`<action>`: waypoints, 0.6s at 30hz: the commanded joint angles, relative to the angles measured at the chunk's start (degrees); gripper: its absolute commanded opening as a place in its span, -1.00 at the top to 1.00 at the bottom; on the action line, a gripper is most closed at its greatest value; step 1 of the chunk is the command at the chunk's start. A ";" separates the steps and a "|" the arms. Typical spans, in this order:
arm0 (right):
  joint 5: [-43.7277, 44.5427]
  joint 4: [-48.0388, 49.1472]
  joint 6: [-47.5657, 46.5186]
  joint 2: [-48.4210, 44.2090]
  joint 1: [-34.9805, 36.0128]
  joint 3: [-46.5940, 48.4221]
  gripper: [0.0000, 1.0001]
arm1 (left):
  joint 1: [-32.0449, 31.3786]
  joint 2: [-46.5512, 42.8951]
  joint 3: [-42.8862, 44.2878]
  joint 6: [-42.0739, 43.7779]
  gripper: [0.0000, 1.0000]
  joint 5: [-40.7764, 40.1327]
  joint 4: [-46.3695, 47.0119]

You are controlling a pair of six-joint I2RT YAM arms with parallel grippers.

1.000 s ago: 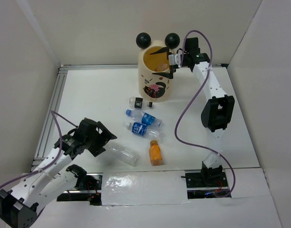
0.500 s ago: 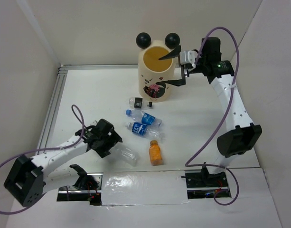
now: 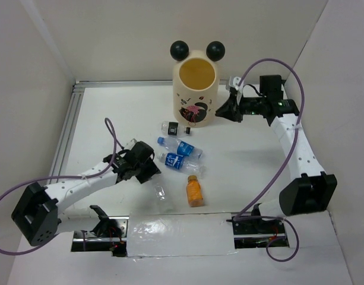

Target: Put the plastic bottles in the bin

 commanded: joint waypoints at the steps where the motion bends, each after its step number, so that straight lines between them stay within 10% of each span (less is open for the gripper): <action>1: 6.07 1.47 4.97 -7.04 -2.61 -6.61 0.72 | -2.85 -5.79 9.73 8.45 0.93 -5.77 -1.65; 3: 9.23 0.94 4.97 -8.53 -3.40 -9.61 0.41 | -3.39 -6.93 13.61 13.30 0.94 -7.17 0.88; 4: 9.77 0.94 6.36 -9.15 -4.46 -12.50 -0.57 | -3.39 -6.94 17.55 19.51 0.94 -7.18 2.98; 5: 9.77 0.94 7.42 -9.76 -5.08 -13.83 -0.87 | -3.39 -6.33 19.59 22.09 0.94 -7.18 7.18; 10: 6.61 -7.48 5.49 -4.78 -8.41 -16.84 -1.00 | -3.39 2.18 33.03 41.86 0.91 -10.15 24.69; 12: 5.91 -10.21 5.24 -0.03 -9.21 -16.31 -0.69 | -3.39 9.45 41.96 50.39 0.89 -11.65 29.52; 13: 5.90 -13.27 3.40 1.38 -9.82 -15.79 -0.07 | -3.39 11.85 44.54 53.03 0.89 -12.71 35.55; 16: 5.29 -13.30 1.46 3.15 -10.35 -16.56 0.88 | -3.39 21.31 53.86 60.95 0.91 -16.74 44.46; 18: 5.29 -10.67 1.97 1.31 -10.88 -19.55 0.92 | -2.86 26.43 62.35 65.33 0.88 -20.96 49.22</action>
